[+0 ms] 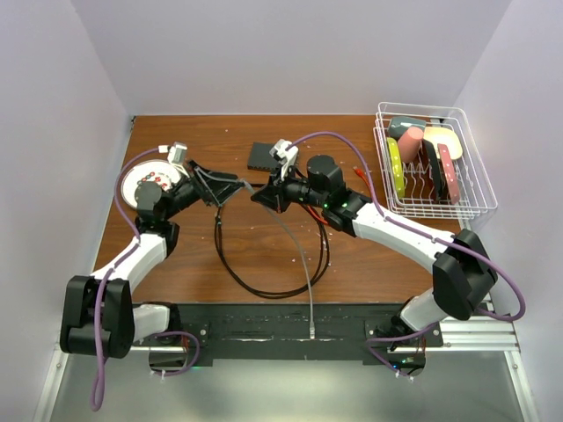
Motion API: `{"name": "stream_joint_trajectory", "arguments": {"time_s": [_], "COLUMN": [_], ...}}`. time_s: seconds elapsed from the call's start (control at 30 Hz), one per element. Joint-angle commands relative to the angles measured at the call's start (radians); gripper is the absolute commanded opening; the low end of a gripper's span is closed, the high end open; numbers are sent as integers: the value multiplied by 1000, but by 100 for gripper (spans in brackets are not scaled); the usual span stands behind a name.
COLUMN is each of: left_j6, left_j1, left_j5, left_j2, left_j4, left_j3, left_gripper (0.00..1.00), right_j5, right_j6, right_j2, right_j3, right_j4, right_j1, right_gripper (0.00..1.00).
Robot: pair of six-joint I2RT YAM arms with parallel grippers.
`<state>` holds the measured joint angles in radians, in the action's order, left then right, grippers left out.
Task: Insert the plug into the switch port
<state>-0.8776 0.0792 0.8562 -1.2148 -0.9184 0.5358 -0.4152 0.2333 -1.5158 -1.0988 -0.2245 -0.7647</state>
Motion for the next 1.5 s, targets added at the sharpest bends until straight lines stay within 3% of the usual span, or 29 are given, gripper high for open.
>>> {"name": "stream_joint_trajectory", "arguments": {"time_s": [0.0,0.17,0.5,0.53,0.57,0.6,0.67,0.73,0.8,0.97,1.13,1.47], "left_j6": [12,0,-38,-41,-46,-47,-70,-101,-112,-120,-118,-90], "left_j1": [36,50,54,54,54,54,54,54,54,54,54,54], "left_j5": [4,-8,-8,-8,-6,7,18,21,29,34,35,9], "left_j2": [-9,-14,-34,-35,-38,-43,-52,-57,-63,-63,-65,-68], "left_j4": [-34,-57,-131,-140,-143,-145,-180,-224,-257,-267,-244,-165], "left_j3": [58,55,38,35,39,44,43,23,24,26,38,55], "left_gripper": [68,62,30,24,8,0,0,0,0,0,0,0], "right_j5": [-25,-27,-37,-37,-37,-36,-37,-39,-31,35,90,282], "right_j6": [28,29,20,15,12,9,9,1,-5,-22,-31,-57], "right_j2": [32,31,17,16,14,13,12,12,26,65,80,83], "right_j3": [-10,-15,-29,-30,-32,-32,-33,-39,-30,-18,-22,-44], "right_j4": [-46,-44,-27,-16,-10,-7,-6,2,2,2,8,45], "right_j1": [-7,-11,-27,-30,-30,-31,-33,-33,-35,-35,-38,-87], "right_gripper": [0,0,0,0,0,1,4,13,33,54,56,47]}}
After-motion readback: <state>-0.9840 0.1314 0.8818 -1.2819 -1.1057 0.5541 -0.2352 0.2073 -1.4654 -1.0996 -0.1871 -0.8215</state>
